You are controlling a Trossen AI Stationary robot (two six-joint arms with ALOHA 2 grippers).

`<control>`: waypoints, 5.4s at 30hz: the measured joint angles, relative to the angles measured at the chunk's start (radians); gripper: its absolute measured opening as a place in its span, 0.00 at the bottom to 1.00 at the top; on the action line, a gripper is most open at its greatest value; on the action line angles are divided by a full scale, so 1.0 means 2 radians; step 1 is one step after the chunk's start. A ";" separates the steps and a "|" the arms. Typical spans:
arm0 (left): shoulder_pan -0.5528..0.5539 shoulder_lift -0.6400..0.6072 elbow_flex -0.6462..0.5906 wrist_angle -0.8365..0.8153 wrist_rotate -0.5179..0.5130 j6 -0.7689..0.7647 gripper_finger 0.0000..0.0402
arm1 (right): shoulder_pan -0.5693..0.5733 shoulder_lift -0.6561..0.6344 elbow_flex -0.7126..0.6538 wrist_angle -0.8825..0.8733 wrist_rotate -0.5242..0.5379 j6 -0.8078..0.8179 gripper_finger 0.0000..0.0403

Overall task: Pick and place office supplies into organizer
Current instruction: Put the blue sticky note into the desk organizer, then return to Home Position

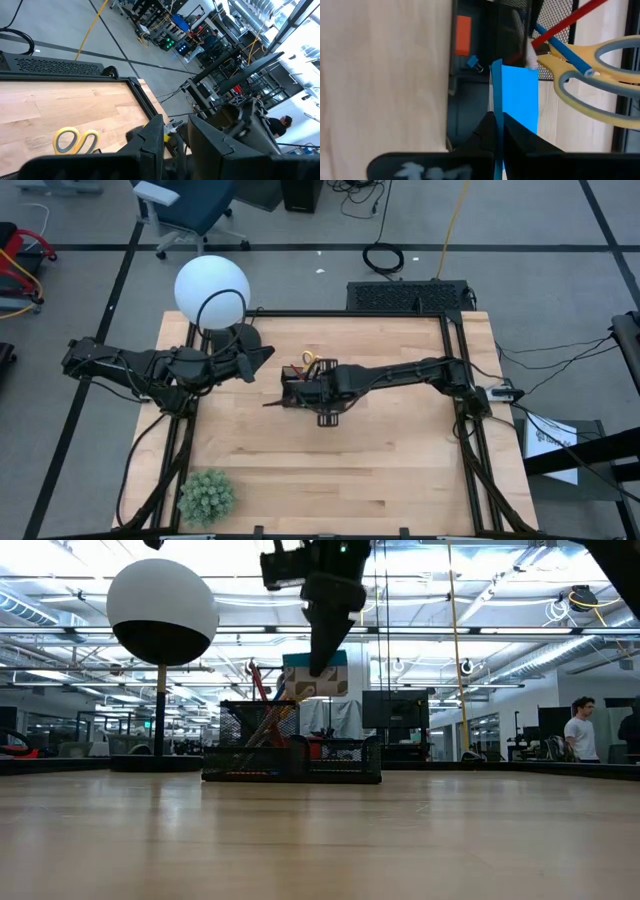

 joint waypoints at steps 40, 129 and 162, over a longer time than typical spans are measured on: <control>0.000 0.000 0.000 0.000 0.000 0.000 0.20 | -0.044 -0.001 -0.125 0.102 -0.028 -0.082 0.00; -0.001 0.005 0.000 0.007 0.013 -0.051 0.20 | 0.021 -0.174 -0.125 0.270 -0.198 0.259 0.28; -0.042 0.015 0.000 0.132 0.064 0.314 0.20 | 0.034 -0.275 -0.125 0.275 -0.194 0.246 0.28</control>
